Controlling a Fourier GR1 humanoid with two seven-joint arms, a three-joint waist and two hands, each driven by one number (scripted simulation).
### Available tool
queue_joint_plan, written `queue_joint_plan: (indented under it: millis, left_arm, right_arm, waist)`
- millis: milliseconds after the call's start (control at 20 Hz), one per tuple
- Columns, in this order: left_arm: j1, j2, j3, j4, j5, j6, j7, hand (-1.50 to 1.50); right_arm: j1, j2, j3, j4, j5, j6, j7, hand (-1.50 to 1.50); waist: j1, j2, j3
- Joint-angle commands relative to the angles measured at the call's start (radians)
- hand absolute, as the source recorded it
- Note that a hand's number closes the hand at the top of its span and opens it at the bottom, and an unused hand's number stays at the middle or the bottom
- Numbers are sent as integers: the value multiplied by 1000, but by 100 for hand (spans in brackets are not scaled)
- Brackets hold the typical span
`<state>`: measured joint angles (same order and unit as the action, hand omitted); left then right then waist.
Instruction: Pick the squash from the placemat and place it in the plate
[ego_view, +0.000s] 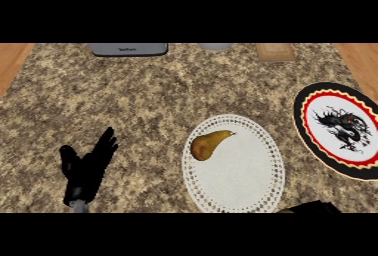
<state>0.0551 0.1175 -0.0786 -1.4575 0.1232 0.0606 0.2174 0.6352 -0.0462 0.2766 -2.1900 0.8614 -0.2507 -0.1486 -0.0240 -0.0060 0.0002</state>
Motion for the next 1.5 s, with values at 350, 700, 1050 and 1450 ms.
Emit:
queue_joint_plan:
  millis: [350,700,1050,1450]
  left_arm:
    - [-16,24,30,2,15,-36,9,0]
    - [-1,-7,-7,-14,-14,-22,0,0]
    - [-2,-32,-27,-29,-36,-4,28,0]
    - [-36,-6,-5,-9,-14,-55,18,0]
  right_arm:
    - [-227,-41,-433,202,-452,-37,-92,150]
    - [-559,-197,-693,597,-550,-71,-167,150]
    - [-835,-348,-785,1047,-628,-30,-339,150]
    - [-1079,-504,-766,1519,-516,-50,-282,150]
  waist:
    - [24,6,1]
    - [39,8,2]
    - [37,8,1]
    - [68,19,2]
